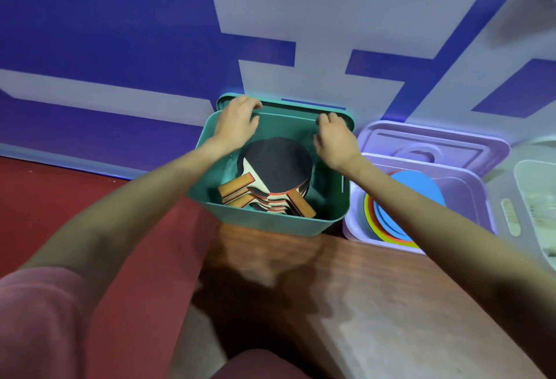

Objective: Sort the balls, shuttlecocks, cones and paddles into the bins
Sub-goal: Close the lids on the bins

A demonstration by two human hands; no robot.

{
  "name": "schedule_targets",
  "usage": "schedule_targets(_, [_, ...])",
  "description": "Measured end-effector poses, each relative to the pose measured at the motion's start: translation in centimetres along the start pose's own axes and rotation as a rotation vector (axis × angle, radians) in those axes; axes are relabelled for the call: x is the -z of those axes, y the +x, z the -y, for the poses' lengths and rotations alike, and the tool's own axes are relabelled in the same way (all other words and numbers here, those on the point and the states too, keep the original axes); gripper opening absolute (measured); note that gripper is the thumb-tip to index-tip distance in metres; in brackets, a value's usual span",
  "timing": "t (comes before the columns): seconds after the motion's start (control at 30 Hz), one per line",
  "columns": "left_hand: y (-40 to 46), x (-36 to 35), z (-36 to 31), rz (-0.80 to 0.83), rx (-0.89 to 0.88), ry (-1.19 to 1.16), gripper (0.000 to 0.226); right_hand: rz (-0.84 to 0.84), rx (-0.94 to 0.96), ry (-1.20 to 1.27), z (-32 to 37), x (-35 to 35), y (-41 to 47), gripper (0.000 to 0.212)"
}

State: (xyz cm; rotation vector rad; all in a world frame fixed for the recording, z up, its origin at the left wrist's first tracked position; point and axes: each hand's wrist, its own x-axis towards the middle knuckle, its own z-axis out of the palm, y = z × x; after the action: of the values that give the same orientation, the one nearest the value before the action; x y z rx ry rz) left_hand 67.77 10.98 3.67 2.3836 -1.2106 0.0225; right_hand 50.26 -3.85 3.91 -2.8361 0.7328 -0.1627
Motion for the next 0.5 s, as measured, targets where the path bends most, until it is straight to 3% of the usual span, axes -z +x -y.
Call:
schedule_targets(0.1, [1.2,1.1,-0.1,-0.056,-0.084,0.098,0.029,-0.070,0.027,-0.070,-0.7,1.6,1.7,0.021])
schedule_targets(0.5, [2.8,0.4,-0.4,0.012,-0.158,0.392,0.018,-0.005,0.085,-0.407,-1.8,2.1,3.8,0.021])
